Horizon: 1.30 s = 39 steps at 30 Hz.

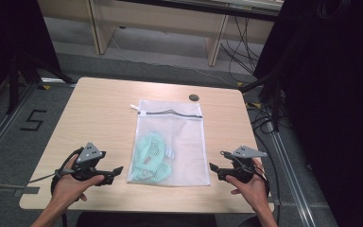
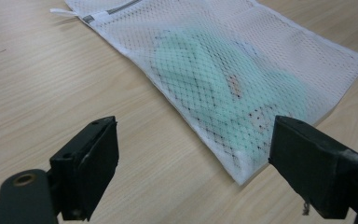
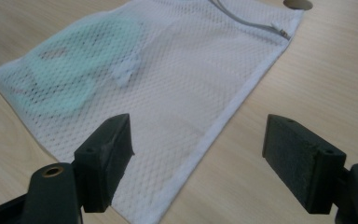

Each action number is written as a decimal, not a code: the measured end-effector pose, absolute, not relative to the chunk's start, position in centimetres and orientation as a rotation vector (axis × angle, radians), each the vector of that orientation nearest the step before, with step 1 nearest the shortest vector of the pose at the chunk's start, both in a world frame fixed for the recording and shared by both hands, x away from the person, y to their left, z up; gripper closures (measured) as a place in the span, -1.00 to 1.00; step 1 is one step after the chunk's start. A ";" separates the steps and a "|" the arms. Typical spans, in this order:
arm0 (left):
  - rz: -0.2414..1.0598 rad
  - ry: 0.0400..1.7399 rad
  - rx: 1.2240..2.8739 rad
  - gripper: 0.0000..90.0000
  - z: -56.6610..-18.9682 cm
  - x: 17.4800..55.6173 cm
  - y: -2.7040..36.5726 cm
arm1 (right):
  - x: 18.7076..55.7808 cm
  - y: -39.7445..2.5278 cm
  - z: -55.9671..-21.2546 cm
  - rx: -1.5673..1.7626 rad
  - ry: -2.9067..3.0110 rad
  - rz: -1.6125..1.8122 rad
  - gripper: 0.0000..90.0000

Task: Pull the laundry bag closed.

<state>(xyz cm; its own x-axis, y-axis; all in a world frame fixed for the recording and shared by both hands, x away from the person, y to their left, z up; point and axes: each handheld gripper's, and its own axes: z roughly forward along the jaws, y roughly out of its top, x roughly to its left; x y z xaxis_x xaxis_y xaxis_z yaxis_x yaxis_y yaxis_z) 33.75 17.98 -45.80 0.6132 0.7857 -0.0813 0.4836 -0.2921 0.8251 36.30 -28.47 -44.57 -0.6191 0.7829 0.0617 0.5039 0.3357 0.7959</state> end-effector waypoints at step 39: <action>0.307 0.807 2.100 0.98 -47.4 35.5 14.0 | 39.4 -24.6 -46.9 0.769 2.589 0.880 1.00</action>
<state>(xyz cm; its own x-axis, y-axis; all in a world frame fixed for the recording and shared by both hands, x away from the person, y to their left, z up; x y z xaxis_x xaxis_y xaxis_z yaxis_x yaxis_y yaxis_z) 35.47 13.95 -47.42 0.7624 0.6437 -0.0664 0.4371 -0.4366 0.7863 39.43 -24.58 -46.93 -0.8117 0.5744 -0.1059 0.3908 0.6689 0.6323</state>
